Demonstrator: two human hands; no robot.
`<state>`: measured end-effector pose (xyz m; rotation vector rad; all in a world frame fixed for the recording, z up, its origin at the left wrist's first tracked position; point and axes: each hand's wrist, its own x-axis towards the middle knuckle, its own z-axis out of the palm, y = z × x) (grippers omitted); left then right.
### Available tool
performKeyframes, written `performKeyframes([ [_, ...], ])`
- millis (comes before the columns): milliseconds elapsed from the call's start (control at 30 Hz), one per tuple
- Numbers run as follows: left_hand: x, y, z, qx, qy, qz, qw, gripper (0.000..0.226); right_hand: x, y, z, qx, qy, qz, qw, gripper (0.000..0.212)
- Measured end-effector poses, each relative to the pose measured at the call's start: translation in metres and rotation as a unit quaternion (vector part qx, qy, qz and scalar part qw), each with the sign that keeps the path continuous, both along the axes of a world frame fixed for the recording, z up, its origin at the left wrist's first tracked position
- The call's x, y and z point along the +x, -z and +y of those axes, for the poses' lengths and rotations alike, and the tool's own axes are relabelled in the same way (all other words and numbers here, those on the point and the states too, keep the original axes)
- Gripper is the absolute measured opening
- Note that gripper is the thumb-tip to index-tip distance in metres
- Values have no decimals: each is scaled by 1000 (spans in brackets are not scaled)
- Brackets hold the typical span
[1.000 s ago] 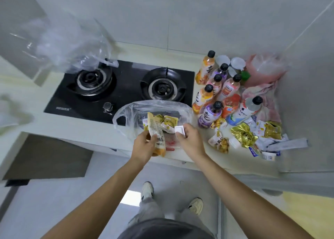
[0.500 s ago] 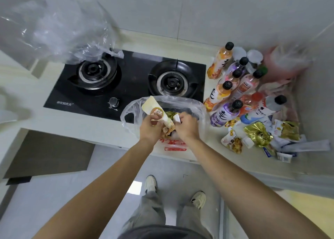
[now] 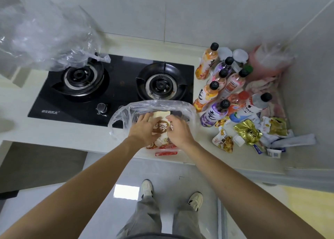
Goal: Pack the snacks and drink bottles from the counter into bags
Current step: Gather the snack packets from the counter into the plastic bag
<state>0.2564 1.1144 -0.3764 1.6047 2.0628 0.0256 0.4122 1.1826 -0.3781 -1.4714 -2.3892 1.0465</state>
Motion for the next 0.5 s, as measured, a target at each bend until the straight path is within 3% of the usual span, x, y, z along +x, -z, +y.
performKeyframes([
  [167, 18, 10, -8, 10, 37, 95, 995, 89, -6, 5, 13, -19, -13, -40, 999, 62],
  [333, 26, 17, -9, -1, 52, 100, 994, 100, -15, 6, 29, 13, -36, -39, 998, 75],
  [500, 33, -3, -4, 57, 54, 92, 993, 83, 0, -1, 24, 49, -42, -1, 998, 52],
])
